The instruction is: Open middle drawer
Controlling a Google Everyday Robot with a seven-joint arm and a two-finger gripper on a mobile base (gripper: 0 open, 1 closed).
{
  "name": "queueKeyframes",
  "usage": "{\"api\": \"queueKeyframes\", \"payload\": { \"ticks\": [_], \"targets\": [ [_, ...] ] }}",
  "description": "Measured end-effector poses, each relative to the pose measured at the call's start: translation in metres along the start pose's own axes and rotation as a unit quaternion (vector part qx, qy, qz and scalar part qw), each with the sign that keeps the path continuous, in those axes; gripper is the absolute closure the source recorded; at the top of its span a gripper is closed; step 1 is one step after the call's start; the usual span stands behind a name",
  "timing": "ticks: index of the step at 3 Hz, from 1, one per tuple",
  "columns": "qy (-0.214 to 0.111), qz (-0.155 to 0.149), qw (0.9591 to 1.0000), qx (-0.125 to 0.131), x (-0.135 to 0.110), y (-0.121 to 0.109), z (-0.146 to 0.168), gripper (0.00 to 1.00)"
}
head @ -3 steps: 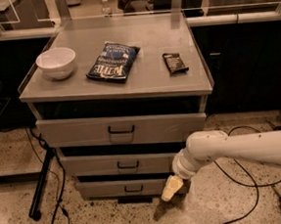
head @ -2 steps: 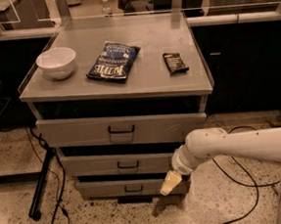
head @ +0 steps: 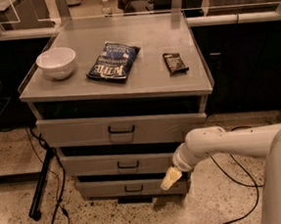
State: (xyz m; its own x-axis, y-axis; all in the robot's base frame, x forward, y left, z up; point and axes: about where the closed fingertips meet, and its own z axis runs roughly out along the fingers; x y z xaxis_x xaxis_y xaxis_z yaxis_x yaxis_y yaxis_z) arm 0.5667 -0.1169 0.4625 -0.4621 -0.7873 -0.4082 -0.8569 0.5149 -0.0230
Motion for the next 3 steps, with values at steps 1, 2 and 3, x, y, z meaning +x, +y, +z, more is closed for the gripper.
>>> {"api": "queueKeyframes", "payload": {
  "ticks": [1,2,3],
  "targets": [
    [0.002,0.005,1.0,0.003,0.0,-0.01,0.008,0.0],
    [0.002,0.007,1.0,0.006,-0.002,-0.019,0.016,0.0],
    [0.006,0.014,0.9999,0.005,0.001,-0.028,0.027,0.0]
  ]
}}
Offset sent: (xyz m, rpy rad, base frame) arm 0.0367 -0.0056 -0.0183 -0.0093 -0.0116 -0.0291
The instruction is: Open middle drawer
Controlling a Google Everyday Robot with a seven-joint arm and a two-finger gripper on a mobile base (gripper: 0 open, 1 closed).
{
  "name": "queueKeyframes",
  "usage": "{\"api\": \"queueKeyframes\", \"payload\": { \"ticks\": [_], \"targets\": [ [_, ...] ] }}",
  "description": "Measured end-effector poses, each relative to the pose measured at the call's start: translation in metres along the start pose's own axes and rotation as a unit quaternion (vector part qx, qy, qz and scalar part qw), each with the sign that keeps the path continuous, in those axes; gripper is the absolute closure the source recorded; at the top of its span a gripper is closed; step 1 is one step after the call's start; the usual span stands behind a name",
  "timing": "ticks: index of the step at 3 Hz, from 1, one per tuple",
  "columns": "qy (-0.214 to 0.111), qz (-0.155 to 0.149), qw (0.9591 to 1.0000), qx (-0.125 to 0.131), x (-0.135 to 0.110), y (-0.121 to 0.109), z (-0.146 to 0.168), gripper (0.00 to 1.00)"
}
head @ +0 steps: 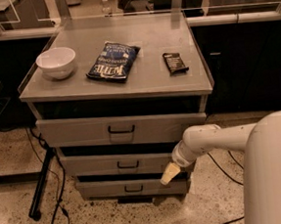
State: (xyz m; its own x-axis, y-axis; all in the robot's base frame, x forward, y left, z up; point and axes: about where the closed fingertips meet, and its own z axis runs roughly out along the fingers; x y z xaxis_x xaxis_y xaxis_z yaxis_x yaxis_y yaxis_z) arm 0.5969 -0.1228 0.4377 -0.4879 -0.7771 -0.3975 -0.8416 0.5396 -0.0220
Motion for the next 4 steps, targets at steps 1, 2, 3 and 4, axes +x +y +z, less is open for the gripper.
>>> {"api": "queueKeyframes", "payload": {
  "ticks": [1,2,3,4],
  "targets": [
    [0.008,0.006,0.9999,-0.005,0.005,-0.005,0.012,0.0],
    [0.021,0.005,0.9996,-0.016,0.014,-0.005,0.022,0.0],
    [0.032,-0.008,0.9986,-0.041,0.032,0.02,0.013,0.0],
    [0.033,-0.009,0.9985,-0.043,0.032,0.022,0.013,0.0]
  ]
}}
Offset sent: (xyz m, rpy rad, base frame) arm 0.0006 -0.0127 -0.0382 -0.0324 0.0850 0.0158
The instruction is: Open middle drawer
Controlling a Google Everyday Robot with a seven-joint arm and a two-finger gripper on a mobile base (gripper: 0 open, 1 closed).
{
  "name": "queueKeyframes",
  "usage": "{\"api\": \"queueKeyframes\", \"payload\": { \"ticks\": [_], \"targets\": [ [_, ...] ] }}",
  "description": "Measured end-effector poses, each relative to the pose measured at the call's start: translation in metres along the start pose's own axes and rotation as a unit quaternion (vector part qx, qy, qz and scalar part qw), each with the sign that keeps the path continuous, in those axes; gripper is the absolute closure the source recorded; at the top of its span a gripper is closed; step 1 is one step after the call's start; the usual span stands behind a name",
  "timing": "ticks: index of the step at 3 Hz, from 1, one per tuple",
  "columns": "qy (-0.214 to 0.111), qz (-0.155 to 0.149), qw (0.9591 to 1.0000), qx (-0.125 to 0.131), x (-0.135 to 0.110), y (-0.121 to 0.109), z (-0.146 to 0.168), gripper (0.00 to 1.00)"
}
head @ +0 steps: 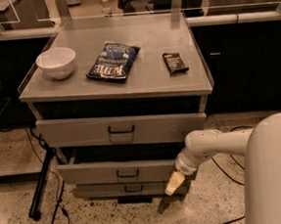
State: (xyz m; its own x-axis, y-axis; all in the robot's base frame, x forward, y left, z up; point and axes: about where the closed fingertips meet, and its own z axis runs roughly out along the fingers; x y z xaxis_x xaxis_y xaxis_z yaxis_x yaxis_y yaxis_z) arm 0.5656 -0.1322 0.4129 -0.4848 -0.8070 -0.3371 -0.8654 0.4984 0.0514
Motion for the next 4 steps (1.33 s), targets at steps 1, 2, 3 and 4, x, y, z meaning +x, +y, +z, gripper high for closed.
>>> {"api": "queueKeyframes", "payload": {
  "ticks": [1,2,3,4],
  "targets": [
    [0.001,-0.008,0.9998,-0.021,0.017,0.03,-0.021,0.0],
    [0.013,-0.034,0.9968,-0.071,0.057,0.105,-0.084,0.0],
    [0.012,-0.035,0.9972,-0.064,0.053,0.101,-0.081,0.0],
    [-0.009,-0.039,0.9983,-0.043,0.029,0.082,-0.068,0.0]
  ]
}}
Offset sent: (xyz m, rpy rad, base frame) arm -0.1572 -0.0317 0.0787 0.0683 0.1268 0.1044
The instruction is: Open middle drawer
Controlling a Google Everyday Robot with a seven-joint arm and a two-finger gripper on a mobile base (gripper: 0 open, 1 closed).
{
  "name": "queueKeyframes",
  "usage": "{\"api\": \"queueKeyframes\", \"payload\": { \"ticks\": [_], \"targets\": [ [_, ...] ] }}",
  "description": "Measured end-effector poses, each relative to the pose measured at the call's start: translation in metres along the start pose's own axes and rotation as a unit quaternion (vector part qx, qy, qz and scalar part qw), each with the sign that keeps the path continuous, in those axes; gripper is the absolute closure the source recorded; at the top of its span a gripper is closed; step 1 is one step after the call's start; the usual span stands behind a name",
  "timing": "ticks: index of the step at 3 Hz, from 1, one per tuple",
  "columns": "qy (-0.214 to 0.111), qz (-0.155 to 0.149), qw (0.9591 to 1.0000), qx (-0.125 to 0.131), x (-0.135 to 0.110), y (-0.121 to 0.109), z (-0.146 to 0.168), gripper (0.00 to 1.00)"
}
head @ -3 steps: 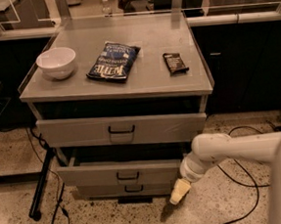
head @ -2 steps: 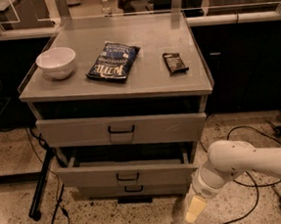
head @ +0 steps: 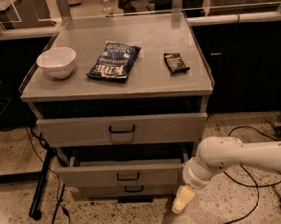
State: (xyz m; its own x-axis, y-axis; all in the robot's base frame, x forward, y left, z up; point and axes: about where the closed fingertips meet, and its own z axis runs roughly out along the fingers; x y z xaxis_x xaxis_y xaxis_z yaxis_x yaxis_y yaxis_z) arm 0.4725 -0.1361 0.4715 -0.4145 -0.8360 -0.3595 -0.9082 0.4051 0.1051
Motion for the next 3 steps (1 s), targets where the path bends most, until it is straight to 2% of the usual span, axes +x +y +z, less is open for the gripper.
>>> {"api": "queueKeyframes", "payload": {
  "ticks": [1,2,3],
  "targets": [
    [-0.018,-0.003,0.9996,0.022,-0.029,-0.03,0.018,0.0],
    [-0.02,-0.004,0.9994,0.028,-0.041,-0.042,0.031,0.0],
    [-0.012,0.009,0.9997,0.021,-0.042,-0.053,0.052,0.0]
  ]
}}
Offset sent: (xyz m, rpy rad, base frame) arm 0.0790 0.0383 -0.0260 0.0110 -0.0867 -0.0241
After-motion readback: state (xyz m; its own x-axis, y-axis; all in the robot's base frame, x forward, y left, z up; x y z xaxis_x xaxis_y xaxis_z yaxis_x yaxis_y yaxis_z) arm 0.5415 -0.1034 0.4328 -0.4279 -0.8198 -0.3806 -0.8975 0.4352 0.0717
